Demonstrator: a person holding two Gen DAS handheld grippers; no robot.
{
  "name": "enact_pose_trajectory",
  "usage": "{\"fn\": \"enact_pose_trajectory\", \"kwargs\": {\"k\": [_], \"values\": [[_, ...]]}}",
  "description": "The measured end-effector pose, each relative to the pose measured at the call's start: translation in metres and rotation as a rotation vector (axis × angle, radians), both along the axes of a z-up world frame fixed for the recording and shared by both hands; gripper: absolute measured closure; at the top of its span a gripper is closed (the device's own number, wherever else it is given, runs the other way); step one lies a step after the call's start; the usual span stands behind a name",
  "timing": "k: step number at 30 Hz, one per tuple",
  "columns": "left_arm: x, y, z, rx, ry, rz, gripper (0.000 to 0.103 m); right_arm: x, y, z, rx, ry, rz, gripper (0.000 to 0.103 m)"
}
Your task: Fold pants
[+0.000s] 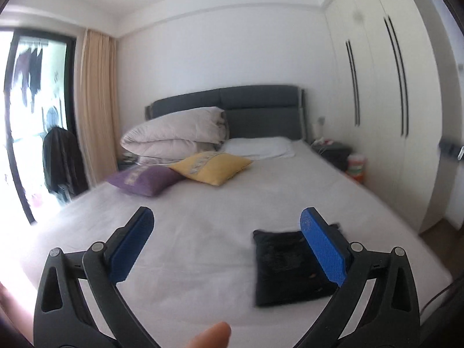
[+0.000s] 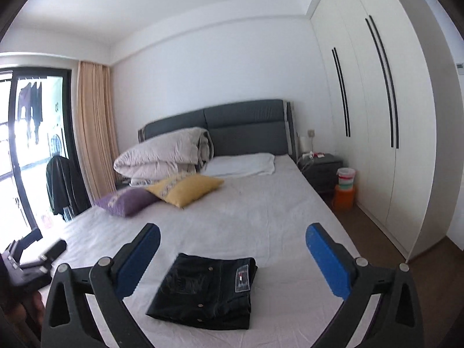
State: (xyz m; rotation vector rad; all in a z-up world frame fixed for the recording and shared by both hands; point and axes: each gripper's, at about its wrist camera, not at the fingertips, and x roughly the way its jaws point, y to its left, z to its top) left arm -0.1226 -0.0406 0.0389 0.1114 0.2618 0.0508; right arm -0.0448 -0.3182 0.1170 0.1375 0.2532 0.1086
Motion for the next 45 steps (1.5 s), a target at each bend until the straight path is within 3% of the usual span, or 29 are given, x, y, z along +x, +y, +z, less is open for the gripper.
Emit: {"fn": "enact_pose_trajectory", "kwargs": {"k": [5,10,15,26,45], "values": [[0.000,-0.007,-0.008,-0.024,0.165,-0.011,0.000,-0.007,0.009,-0.001,0.026,0.136,-0.007,0.000],[0.017,-0.018,-0.039,-0.055,0.384,-0.021,0.000,0.000,0.020,-0.028,0.018,0.286,-0.043,0.000],[0.032,-0.020,-0.065,-0.116,0.511,-0.040,0.000,0.013,0.022,-0.054,0.018,0.401,-0.073,0.000],[0.058,-0.024,-0.096,-0.099,0.580,-0.025,0.000,0.021,0.054,-0.081,-0.066,0.483,-0.046,0.000],[0.061,-0.020,-0.106,-0.107,0.611,-0.021,0.000,0.023,0.071,-0.094,-0.098,0.536,-0.016,0.000]]}}
